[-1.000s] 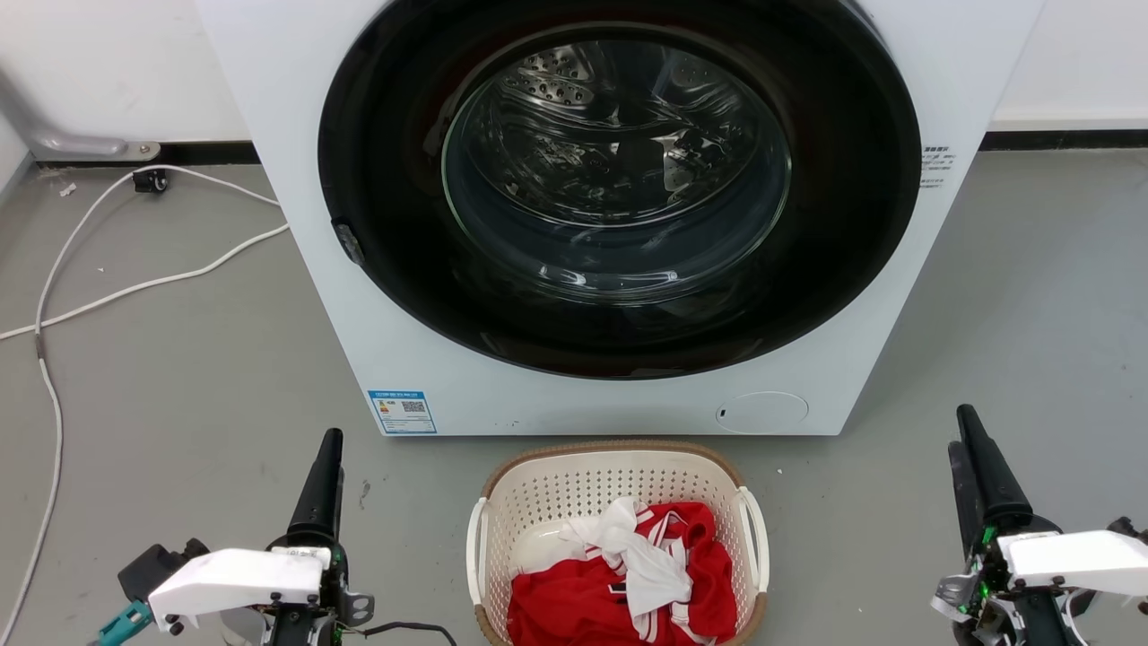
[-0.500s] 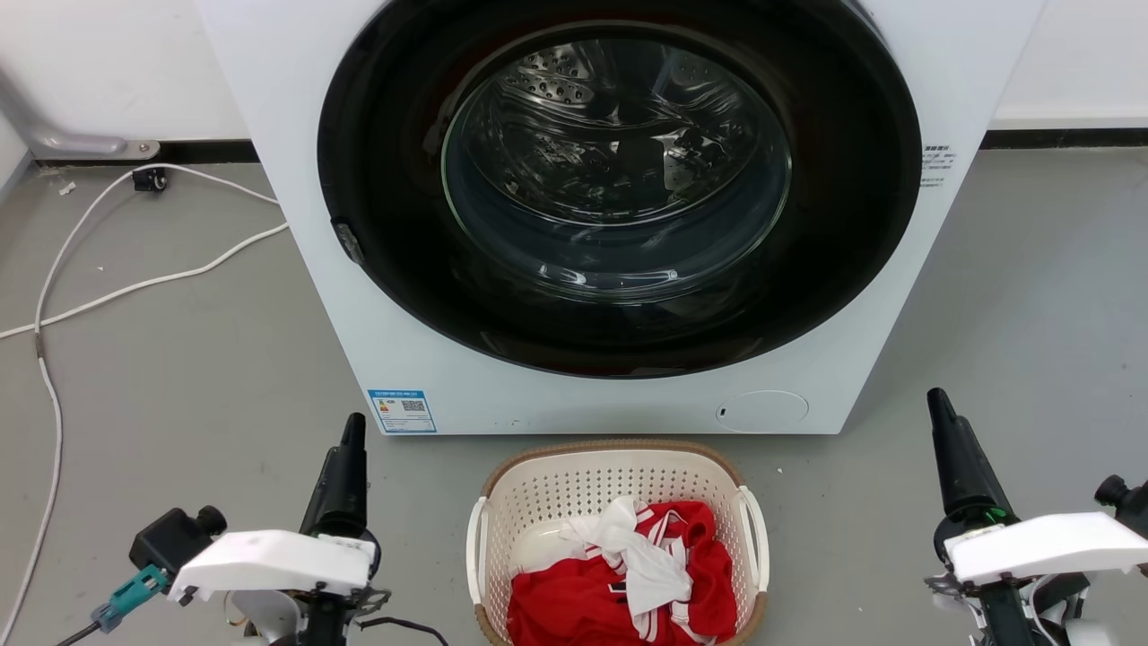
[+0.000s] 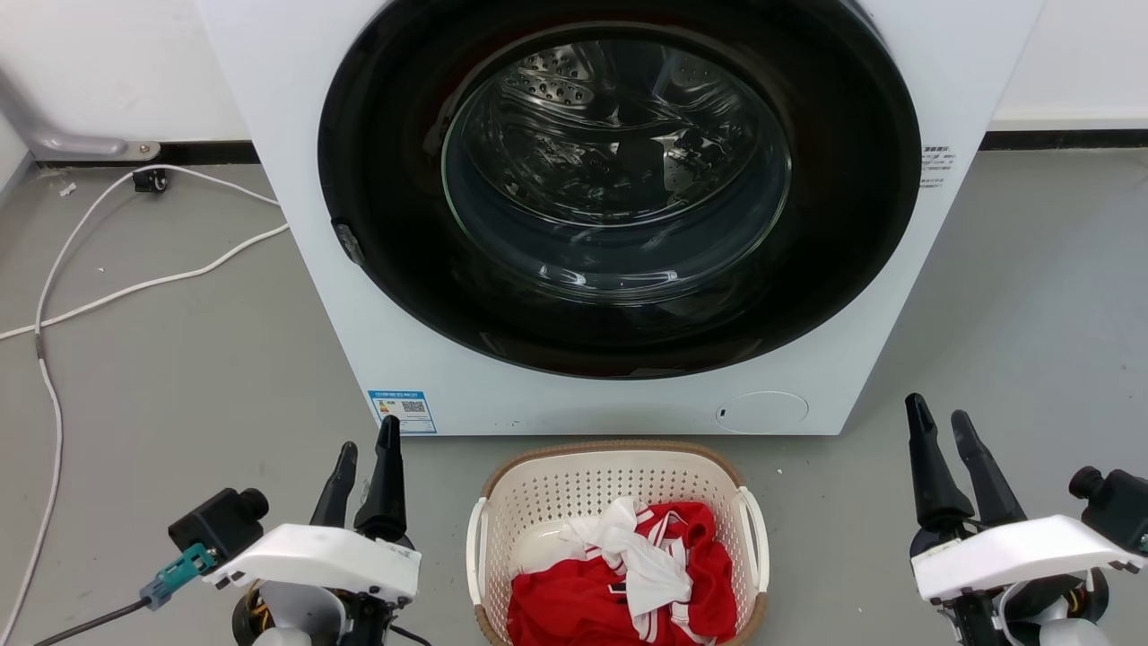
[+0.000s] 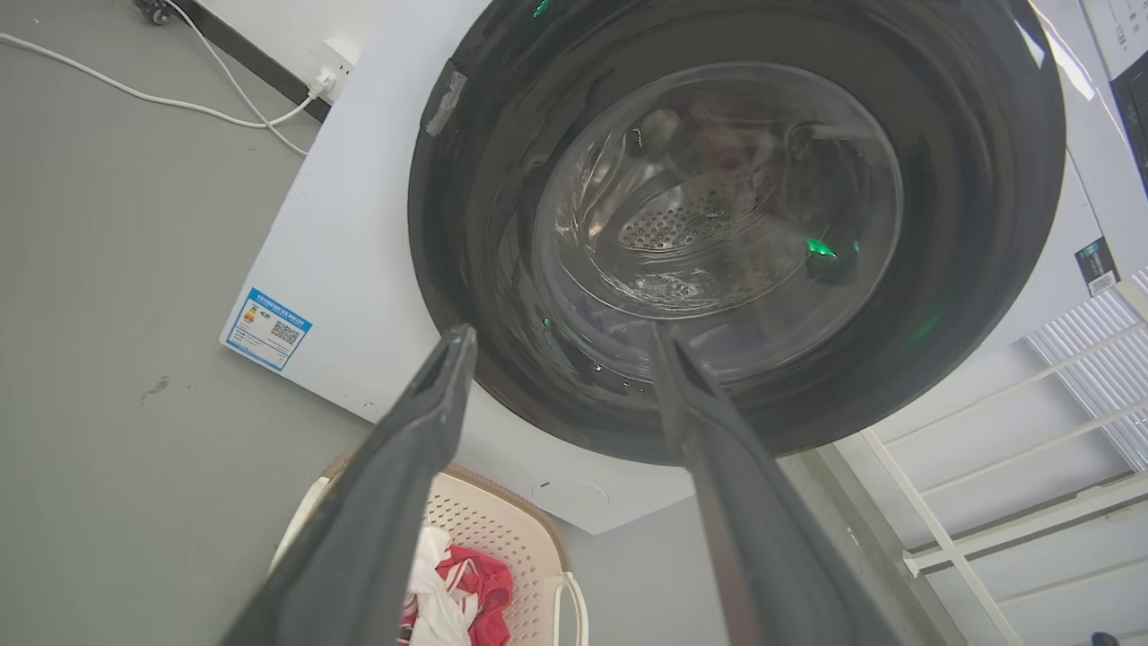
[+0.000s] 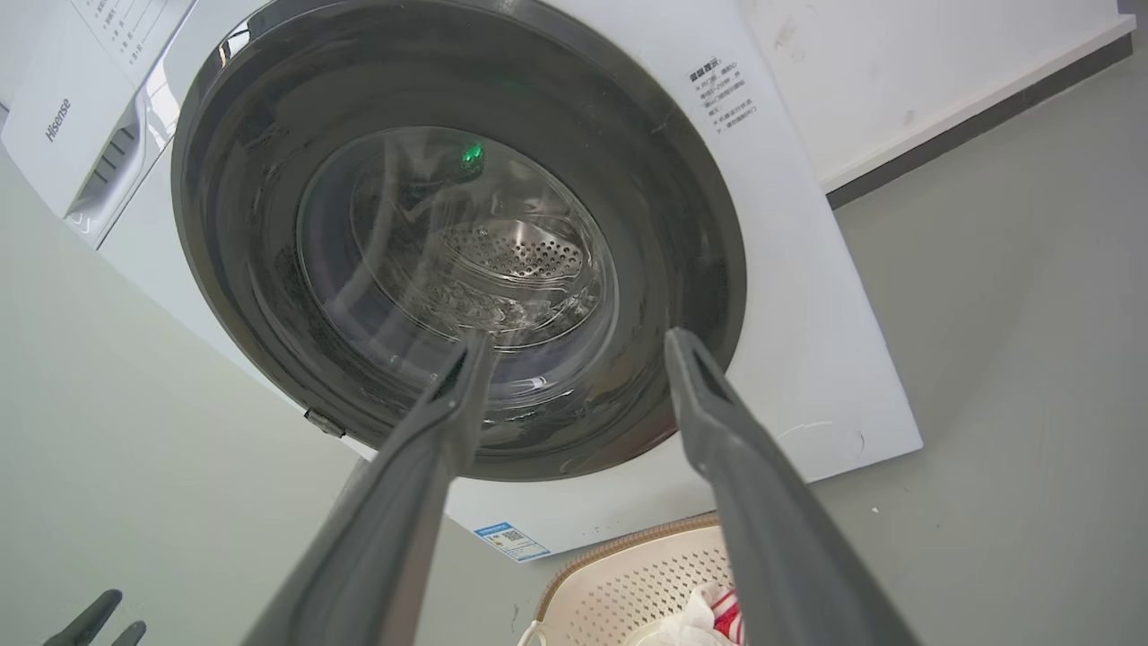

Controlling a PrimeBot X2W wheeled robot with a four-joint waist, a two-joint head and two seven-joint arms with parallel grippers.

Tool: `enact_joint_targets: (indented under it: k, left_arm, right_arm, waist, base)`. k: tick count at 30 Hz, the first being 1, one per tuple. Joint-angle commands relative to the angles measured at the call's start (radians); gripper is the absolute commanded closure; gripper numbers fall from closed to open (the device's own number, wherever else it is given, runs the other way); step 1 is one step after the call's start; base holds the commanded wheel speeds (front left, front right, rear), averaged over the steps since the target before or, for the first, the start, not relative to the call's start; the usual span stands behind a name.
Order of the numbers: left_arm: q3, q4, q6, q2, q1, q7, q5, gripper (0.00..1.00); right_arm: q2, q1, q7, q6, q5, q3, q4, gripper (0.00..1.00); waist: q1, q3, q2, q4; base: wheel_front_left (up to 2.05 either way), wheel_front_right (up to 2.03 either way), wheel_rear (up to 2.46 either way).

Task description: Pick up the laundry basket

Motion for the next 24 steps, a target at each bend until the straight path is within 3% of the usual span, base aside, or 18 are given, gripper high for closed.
enact_joint_targets:
  k: [1,24]
  left_arm:
    - [-0.007,-0.008,0.004,0.003,-0.025,-0.012,0.038,0.00]
    - [-0.049,-0.006,0.028,0.003,-0.031,-0.075,0.327,0.00]
  right_arm:
    - [-0.001,-0.005,-0.012,0.000,-0.039,0.004,-0.017,0.00]
    - [0.005,0.010,-0.075,0.000,-0.335,0.018,0.000,0.00]
  waist:
    - [0.0000,0.000,0.0000,0.000]
    - [0.0000,0.002,0.0000,0.006]
  base:
    - [0.00,0.00,0.00]
    - [0.00,0.00,0.00]
